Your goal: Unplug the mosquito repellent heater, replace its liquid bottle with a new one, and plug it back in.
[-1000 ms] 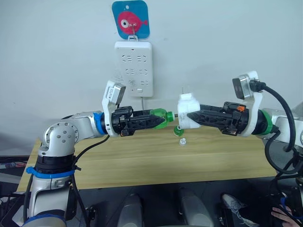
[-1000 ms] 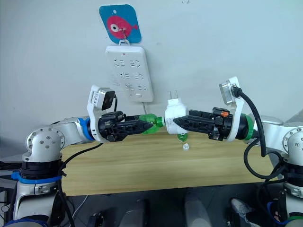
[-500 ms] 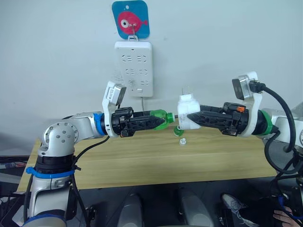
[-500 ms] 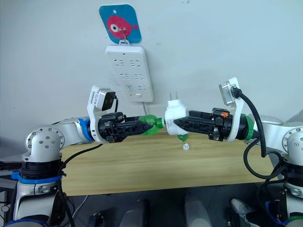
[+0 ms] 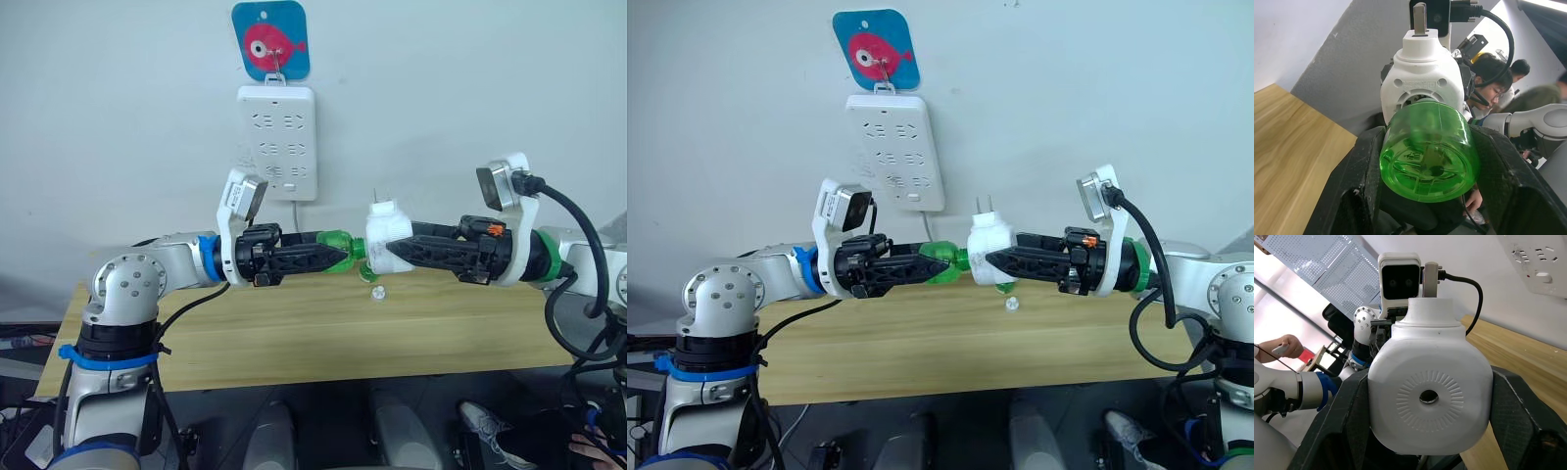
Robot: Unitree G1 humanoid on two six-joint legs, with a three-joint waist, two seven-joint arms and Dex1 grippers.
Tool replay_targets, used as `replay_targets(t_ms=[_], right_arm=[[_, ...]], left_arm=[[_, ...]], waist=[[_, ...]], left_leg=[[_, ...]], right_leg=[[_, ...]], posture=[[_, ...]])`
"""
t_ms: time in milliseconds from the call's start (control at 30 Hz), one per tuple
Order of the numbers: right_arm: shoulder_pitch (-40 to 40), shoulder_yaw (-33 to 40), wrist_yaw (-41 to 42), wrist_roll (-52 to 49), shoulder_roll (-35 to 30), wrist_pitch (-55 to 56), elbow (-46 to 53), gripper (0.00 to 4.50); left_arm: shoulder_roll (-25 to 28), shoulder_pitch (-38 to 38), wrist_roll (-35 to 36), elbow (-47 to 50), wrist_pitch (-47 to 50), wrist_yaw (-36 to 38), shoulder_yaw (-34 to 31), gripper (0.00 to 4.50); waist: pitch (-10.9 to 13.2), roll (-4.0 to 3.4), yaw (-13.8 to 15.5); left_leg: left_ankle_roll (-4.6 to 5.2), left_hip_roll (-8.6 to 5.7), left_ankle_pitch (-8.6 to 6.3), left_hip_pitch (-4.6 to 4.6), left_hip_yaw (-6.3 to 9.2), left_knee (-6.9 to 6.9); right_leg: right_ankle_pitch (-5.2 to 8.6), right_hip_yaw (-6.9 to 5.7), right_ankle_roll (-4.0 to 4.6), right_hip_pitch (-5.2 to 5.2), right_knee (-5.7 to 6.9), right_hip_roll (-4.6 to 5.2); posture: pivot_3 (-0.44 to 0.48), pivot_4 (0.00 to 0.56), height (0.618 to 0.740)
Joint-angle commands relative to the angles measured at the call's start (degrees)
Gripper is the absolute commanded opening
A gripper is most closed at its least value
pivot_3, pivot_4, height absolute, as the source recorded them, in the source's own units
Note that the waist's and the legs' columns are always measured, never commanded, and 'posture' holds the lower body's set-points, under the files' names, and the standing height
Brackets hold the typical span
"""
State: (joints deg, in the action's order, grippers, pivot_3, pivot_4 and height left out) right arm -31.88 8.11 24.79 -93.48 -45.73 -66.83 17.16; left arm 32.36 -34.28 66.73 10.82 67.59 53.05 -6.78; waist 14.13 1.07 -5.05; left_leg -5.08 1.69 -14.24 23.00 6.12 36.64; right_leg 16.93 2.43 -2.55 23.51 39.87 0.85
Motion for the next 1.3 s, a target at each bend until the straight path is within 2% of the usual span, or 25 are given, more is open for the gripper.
replay_targets(t_ms=[33,167,333,533,667,800,933,1300], right_arm=[[-0.8,-0.9,-0.6,-1.8,0.1,-0.2,2.1,2.95],[-1.7,-1.3,-0.8,-2.5,0.0,-0.2,2.5,2.95],[-1.6,-1.4,-1.2,-4.7,-0.1,-0.4,2.4,2.95],[-0.4,-1.4,-2.7,-10.4,-0.9,-0.3,0.2,2.95],[-0.1,-1.8,-2.2,-10.4,-1.7,-0.6,0.5,2.95],[-0.9,-2.5,-3.6,-10.7,-1.1,0.2,0.4,2.95],[-2.0,-3.3,-4.7,-9.6,-1.2,0.1,0.9,2.95],[-2.3,-7.1,-7.1,-14.7,-4.0,-2.7,-0.5,2.95]], left_arm=[[-0.9,-1.2,-0.5,3.7,-2.9,1.4,1.4,2.30],[-1.5,-0.9,-3.5,4.0,-5.8,2.1,3.0,2.30],[-2.4,-1.0,-3.7,3.7,-6.4,2.3,3.0,2.30],[-2.0,-1.1,-0.5,2.7,-4.5,3.4,1.5,2.30],[-1.8,-1.3,-0.3,3.0,-4.5,3.3,1.5,2.30],[-2.2,-1.2,-1.6,4.0,-5.5,2.8,2.4,2.30],[-2.2,-0.5,-7.1,5.8,-10.0,4.3,5.8,2.30],[-3.1,0.6,-10.1,7.2,-13.5,7.6,8.1,2.30]], waist=[[0.0,0.00,0.0],[0.0,0.00,0.0],[0.0,0.00,0.0],[0.0,0.01,0.0],[0.0,0.01,0.0],[0.0,0.01,0.0],[0.0,0.01,0.0],[0.0,0.01,0.0]], left_leg=[[0.00,0.00,0.00,0.00,0.00,0.00],[0.00,0.00,0.00,0.00,0.00,0.00],[0.00,0.00,0.00,0.00,-0.01,0.00],[0.00,0.00,0.00,0.01,0.00,0.02],[0.00,0.00,0.00,0.01,0.00,0.02],[0.00,0.00,0.00,0.01,0.00,0.02],[0.00,0.00,0.00,0.02,-0.01,0.03],[0.00,0.00,0.00,0.02,-0.01,0.03]], right_leg=[[0.00,0.00,0.00,0.00,0.00,0.00],[0.00,0.00,0.00,0.00,0.00,0.00],[0.00,0.00,0.00,0.00,0.00,0.00],[0.00,0.00,0.00,0.00,0.01,0.00],[0.00,0.00,0.00,0.00,0.00,0.00],[0.00,0.00,0.00,0.00,0.01,0.00],[0.00,0.01,0.00,0.00,0.00,0.00],[0.00,0.01,0.00,0.00,0.00,-0.01]], posture=[[-0.128,0.205,0.725],[-0.131,0.207,0.725],[-0.133,0.209,0.725],[-0.132,0.211,0.725],[-0.130,0.211,0.725],[-0.130,0.210,0.725],[-0.135,0.212,0.725],[-0.135,0.217,0.725]])
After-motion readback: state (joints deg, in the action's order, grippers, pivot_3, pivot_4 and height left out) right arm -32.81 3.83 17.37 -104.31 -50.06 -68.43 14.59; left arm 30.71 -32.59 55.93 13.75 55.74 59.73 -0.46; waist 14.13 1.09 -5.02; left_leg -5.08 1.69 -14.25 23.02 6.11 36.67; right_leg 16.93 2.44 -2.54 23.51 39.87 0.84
